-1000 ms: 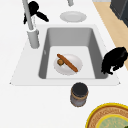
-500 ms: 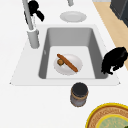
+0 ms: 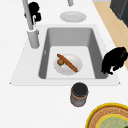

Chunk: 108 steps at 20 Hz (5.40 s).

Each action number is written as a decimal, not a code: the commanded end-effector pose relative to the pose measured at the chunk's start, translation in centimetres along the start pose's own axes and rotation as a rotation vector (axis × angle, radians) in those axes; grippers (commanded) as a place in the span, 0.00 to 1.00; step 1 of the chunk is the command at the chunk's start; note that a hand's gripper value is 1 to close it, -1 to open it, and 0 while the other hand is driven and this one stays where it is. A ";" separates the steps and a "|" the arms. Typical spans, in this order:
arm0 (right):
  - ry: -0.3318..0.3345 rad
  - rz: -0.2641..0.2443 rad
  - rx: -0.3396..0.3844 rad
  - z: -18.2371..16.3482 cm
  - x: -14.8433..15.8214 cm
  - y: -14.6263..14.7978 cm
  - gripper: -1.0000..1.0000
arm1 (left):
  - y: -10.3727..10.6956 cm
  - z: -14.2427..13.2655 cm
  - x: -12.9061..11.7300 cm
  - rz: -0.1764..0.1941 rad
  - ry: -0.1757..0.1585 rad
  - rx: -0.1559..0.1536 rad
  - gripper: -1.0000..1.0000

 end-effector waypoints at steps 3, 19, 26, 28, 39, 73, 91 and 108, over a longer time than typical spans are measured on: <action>0.012 0.016 0.028 1.3 1.8 -1.3 1.00 | 0.0 0.0 0.0 0.000 0.000 0.000 0.50; 0.257 0.101 0.035 0.2 5.2 -1.6 1.00 | 0.0 0.0 0.0 0.000 0.000 0.000 0.50; 0.315 0.066 -0.062 1.2 5.8 0.5 1.00 | 0.0 0.0 0.0 0.000 0.000 0.000 0.50; 0.349 0.042 -0.073 1.3 6.0 0.6 1.00 | 0.0 0.0 0.0 0.000 0.000 0.000 0.50; 0.539 -0.136 -0.083 0.4 3.4 -1.1 0.00 | 0.0 0.0 0.0 0.000 0.000 0.000 0.50; 0.173 -0.202 0.055 0.7 -6.6 -0.9 0.00 | 0.0 0.0 0.0 0.000 0.000 0.000 0.50; 0.004 -0.210 0.007 3.5 -11.7 4.4 0.00 | 0.0 0.0 0.0 0.000 0.000 0.000 0.50; -0.308 -0.211 -0.027 5.0 -13.1 9.6 0.00 | 0.0 0.0 0.0 0.000 0.000 0.000 0.50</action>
